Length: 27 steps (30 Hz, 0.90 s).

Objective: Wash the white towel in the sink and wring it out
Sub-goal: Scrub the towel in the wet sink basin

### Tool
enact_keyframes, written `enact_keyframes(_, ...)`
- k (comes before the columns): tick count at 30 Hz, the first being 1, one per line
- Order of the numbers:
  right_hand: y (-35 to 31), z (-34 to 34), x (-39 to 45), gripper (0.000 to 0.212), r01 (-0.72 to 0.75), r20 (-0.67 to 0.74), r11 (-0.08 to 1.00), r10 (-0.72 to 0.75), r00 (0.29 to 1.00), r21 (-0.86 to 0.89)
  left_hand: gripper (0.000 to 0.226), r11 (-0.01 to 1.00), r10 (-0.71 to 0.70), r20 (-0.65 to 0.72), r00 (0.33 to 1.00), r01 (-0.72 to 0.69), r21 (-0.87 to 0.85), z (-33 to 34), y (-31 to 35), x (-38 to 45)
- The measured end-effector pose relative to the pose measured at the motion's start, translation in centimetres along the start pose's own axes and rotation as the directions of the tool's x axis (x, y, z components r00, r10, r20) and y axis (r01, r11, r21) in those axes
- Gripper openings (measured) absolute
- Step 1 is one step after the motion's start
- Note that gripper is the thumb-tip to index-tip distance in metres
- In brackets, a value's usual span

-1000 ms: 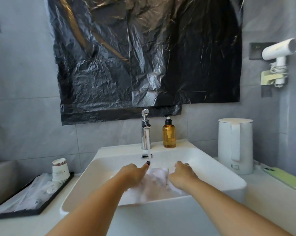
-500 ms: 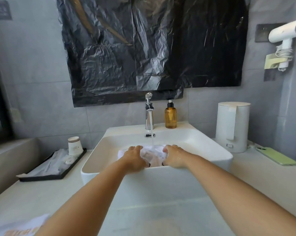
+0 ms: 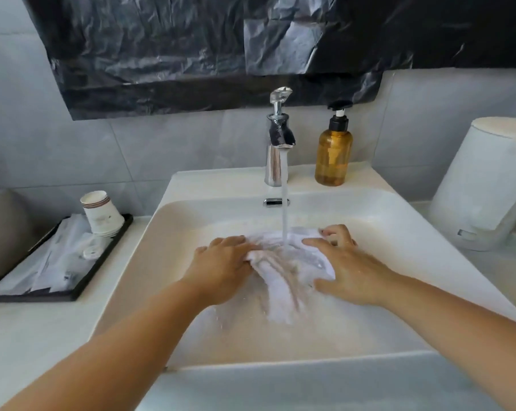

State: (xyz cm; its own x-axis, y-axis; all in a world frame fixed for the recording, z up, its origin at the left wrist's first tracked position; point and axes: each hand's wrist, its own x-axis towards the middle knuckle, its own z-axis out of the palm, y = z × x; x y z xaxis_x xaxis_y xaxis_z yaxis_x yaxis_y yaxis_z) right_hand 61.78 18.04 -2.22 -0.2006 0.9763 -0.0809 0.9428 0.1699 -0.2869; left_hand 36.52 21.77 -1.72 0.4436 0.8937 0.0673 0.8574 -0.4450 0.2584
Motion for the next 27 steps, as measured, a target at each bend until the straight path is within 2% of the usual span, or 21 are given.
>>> enact_keyframes(2,-0.6,-0.1,-0.5,0.077,-0.035,-0.03,0.999,0.034,0.999,-0.028,0.037,0.959,-0.071,-0.044,0.997,0.056,-0.278,-0.6,0.2,-0.6)
enact_keyframes(3,-1.0,-0.2,-0.7,0.076,-0.055,-0.033,0.997,0.053,0.998,-0.051,0.03,0.9,-0.141,-0.033,0.99,0.114,-0.42,-0.8,0.4,-0.9)
enact_keyframes(5,-1.5,-0.6,-1.3,0.074,-0.091,-0.002,0.994,0.091,0.996,-0.061,0.025,0.718,-0.272,0.058,0.961,0.243,-0.652,-1.6,1.0,-1.5)
enact_keyframes(7,-1.8,-1.7,-1.5,0.067,-0.118,0.048,0.993,0.119,0.992,-0.03,0.027,0.595,-0.333,0.118,0.935,0.306,-0.743,-2.5,1.1,-2.0)
enact_keyframes(11,-2.0,-5.9,-1.7,0.046,-0.179,0.1,0.978,0.168,0.981,0.107,0.033,0.522,-0.37,0.166,0.914,0.352,-0.777,-5.1,1.4,-2.9)
enact_keyframes(15,-2.0,-11.0,-1.8,0.014,-0.185,0.109,0.971,0.17,0.979,0.149,0.034,0.553,-0.439,0.11,0.892,0.365,-0.749,-8.1,2.6,-2.5)
enact_keyframes(18,-1.9,-13.3,-2.0,0.021,-0.249,0.15,0.95,0.223,0.963,0.189,0.036,0.573,-0.484,0.079,0.872,0.384,-0.724,-9.4,3.7,-1.7)
enact_keyframes(21,-1.4,-14.2,-1.6,0.027,-0.315,0.193,0.914,0.272,0.943,0.254,0.034,0.554,-0.538,0.11,0.836,0.449,-0.701,-9.8,4.6,-0.4)
enact_keyframes(24,-0.8,-14.8,-0.4,0.021,-0.367,0.14,0.809,0.343,0.929,0.459,0.036,0.503,-0.636,0.13,0.761,0.536,-0.678,-9.7,5.2,1.4)
enact_keyframes(27,-0.2,-15.0,1.4,0.018,-0.371,0.064,0.677,0.433,0.899,0.636,0.033,0.478,-0.707,0.09,0.702,0.568,-0.67,-9.2,5.5,3.2)
